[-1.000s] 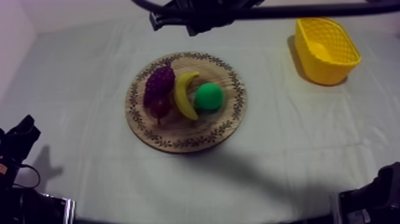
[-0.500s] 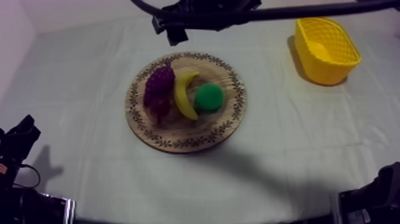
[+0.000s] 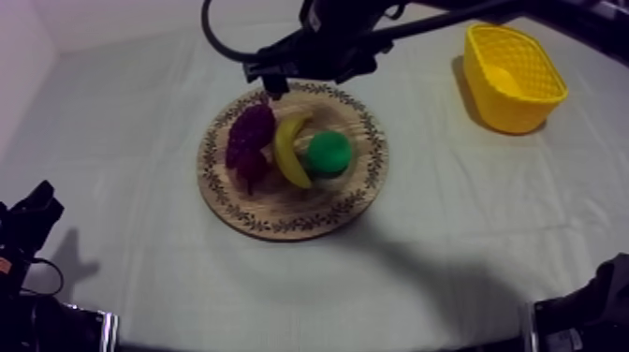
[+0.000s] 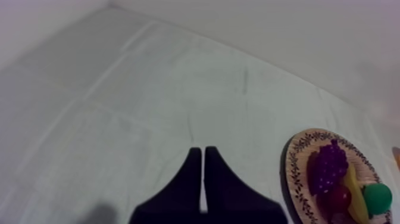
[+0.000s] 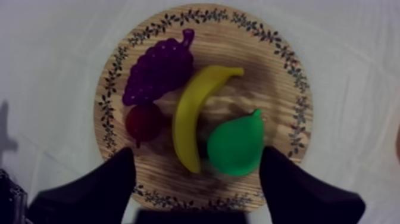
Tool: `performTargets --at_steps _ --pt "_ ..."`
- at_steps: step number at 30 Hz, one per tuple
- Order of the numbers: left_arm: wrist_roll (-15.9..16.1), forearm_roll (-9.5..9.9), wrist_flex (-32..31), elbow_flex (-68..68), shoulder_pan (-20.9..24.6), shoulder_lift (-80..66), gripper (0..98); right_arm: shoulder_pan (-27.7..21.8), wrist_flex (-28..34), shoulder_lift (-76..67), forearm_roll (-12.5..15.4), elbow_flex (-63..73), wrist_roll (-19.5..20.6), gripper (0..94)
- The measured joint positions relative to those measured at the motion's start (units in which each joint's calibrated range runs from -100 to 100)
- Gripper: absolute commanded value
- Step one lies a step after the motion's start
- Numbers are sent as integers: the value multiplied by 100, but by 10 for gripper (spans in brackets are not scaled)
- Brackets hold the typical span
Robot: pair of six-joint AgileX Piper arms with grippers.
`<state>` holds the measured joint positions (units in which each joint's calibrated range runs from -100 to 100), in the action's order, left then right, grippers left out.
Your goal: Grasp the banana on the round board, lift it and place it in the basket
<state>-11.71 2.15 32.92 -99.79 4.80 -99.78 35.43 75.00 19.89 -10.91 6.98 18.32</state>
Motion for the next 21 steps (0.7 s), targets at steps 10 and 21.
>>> performTargets --at_steps 10,21 --pt "0 0 0 0 0 0 1 -2 -270 863 66 78 69 574" --pt "0 0 0 0 0 0 1 -46 -589 1633 180 354 -87 570"
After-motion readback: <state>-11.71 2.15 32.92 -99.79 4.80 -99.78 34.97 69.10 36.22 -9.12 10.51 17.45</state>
